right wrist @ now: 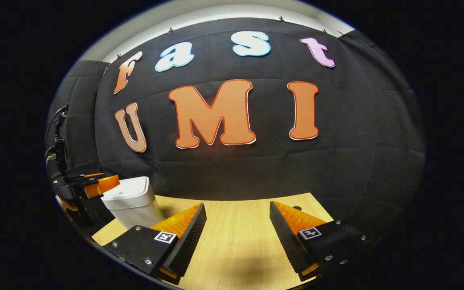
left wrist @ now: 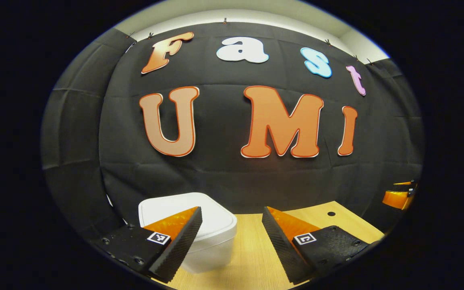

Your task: Press the lid of the desktop garbage bin to open it, pick up the crumpled paper on the desktop and throw it into the bin, then pick up the pop can on the desktop and drop it into the bin, and finally close the garbage bin lid.

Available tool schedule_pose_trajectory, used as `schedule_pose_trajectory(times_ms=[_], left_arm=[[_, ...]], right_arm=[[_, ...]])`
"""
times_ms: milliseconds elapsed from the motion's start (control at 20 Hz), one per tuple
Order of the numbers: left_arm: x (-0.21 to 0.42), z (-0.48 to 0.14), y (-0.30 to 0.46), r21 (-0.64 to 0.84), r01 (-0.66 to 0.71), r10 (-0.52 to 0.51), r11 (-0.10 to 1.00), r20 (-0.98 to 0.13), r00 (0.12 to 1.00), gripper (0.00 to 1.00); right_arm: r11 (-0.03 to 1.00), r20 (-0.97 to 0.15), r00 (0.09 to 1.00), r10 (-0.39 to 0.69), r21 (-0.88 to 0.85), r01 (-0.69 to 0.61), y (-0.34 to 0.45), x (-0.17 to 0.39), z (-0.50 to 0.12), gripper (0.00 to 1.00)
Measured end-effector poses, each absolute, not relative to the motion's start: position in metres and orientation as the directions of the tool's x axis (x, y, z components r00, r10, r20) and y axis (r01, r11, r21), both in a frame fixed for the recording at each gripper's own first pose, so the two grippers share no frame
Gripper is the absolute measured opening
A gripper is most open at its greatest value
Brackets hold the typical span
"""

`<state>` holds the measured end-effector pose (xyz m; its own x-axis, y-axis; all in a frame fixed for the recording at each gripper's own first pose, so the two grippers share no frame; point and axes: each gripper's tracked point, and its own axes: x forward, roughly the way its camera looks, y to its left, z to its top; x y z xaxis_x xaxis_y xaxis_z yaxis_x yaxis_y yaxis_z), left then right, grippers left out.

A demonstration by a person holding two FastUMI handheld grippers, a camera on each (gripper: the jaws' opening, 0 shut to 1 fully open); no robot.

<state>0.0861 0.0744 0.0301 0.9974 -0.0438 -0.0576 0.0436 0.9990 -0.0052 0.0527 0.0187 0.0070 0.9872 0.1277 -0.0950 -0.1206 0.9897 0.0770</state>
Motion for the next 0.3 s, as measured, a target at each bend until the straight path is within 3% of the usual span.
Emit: schedule_pose_trajectory(times_ms=[300], left_arm=[[0.079,0.029,0.057,0.015,0.064,-0.063,0.998,-0.052,0.997,0.95]], right_arm=[[0.995,-0.048,0.994,0.095,-0.01,-0.096,0.022,0.043,0.004,0.94]])
